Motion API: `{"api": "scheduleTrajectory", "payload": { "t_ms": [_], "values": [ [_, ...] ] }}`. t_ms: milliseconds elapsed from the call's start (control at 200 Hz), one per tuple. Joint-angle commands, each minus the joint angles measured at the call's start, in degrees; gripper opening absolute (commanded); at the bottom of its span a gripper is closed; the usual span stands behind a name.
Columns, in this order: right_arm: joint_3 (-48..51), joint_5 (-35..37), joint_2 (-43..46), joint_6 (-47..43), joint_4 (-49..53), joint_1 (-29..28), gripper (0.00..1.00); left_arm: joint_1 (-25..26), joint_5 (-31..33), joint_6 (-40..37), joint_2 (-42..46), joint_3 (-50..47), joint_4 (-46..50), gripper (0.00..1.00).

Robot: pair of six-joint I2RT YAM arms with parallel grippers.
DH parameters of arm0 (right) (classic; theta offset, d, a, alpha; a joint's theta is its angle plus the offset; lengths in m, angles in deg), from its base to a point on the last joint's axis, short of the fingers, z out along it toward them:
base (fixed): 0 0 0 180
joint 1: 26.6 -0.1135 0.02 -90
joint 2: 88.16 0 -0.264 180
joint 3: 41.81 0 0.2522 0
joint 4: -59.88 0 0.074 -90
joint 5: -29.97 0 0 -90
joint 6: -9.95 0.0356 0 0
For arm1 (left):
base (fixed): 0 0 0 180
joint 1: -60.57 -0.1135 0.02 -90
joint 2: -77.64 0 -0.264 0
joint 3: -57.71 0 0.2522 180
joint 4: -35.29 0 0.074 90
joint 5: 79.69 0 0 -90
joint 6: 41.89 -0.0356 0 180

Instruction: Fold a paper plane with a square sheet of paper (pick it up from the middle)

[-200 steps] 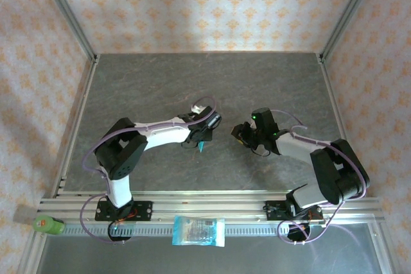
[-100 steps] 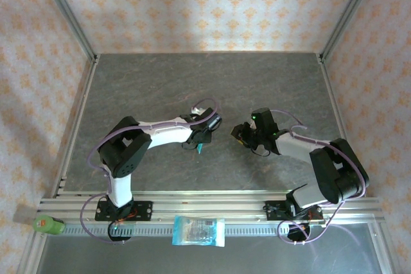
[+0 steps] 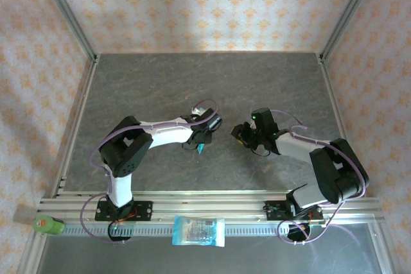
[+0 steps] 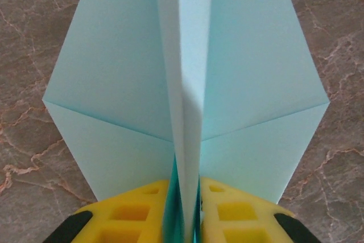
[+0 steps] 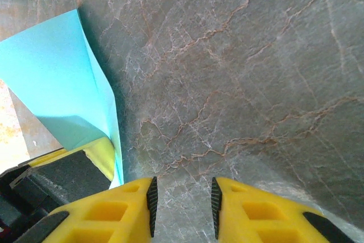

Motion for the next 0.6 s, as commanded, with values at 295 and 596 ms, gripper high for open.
{"api": "scheduleTrajectory", "payload": {
  "t_ms": [295, 596],
  "values": [
    [-1.06, 0.63, 0.37, -2.12, 1.42, 0.08, 0.32, 0.98, 3.14, 5.86, 0.69, -5.37, -0.07, 0.4],
    [-2.97, 1.79, 2.04, -4.61, 3.89, 0.83, 0.33, 2.54, 5.26, 9.62, 2.96, -3.95, 0.18, 0.45]
  ]
}}
